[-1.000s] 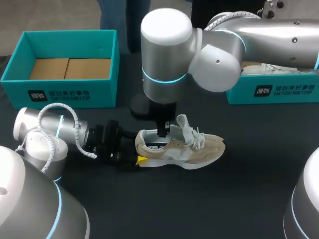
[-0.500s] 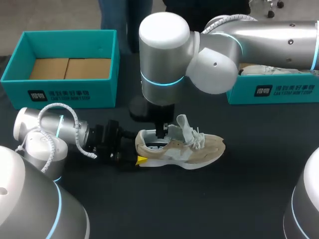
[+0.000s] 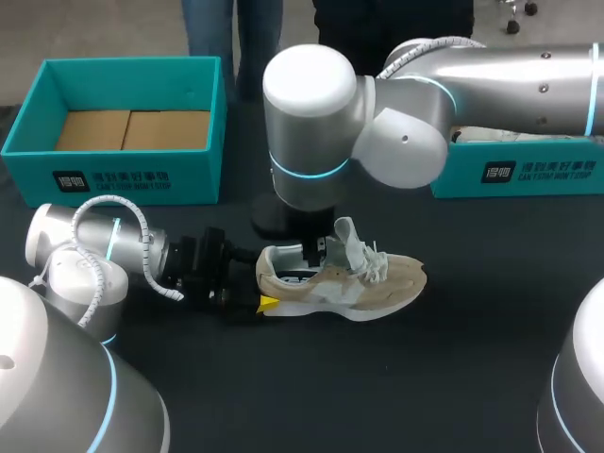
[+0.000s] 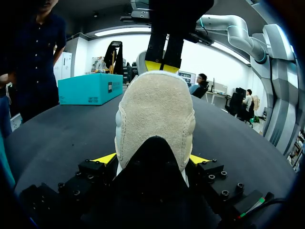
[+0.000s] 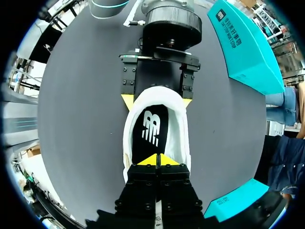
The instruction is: Take the shoe out of the shoebox, open the shoe tongue, remove and reinsert the insole, then place the shoe into the shoebox
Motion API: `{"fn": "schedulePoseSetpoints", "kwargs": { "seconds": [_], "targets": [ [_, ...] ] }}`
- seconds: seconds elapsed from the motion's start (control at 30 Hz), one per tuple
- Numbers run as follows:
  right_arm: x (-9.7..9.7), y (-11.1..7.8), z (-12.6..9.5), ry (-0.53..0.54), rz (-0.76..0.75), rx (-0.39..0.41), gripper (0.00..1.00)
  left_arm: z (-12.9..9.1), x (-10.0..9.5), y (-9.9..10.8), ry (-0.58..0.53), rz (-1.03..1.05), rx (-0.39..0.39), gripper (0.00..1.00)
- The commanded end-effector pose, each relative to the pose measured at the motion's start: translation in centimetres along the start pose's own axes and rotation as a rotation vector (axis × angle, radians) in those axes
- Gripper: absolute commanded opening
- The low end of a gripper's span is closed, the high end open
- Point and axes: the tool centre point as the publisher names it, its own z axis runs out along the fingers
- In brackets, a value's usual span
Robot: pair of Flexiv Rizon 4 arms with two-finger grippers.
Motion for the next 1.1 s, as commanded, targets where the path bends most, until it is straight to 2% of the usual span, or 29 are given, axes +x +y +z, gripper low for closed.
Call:
{"fn": "schedulePoseSetpoints", "kwargs": {
  "seconds": [0.03,0.43,0.63,1.0,1.1],
  "targets": [
    [-0.2,-0.7,1.2,-0.001,-0.003,-0.002,0.0,0.0,0.0,0.3,0.0,0.0,-0.003,0.0],
    [-0.2,-2.1,3.2,0.02,0.008,0.024,0.0,0.0,0.0,0.3,0.0,0.0,-0.003,0.0],
    [0.5,-2.0,3.7,0.054,0.0,0.023,0.0,0.0,0.0,0.3,0.0,0.0,-0.003,0.0],
    [-0.1,-1.6,5.2,0.059,0.007,0.015,0.0,0.0,0.0,0.3,0.0,0.0,-0.003,0.0],
    [-0.3,-1.7,5.6,0.057,0.011,0.015,0.14,0.0,0.0,0.3,0.0,0.0,-0.003,0.0]
  ]
}}
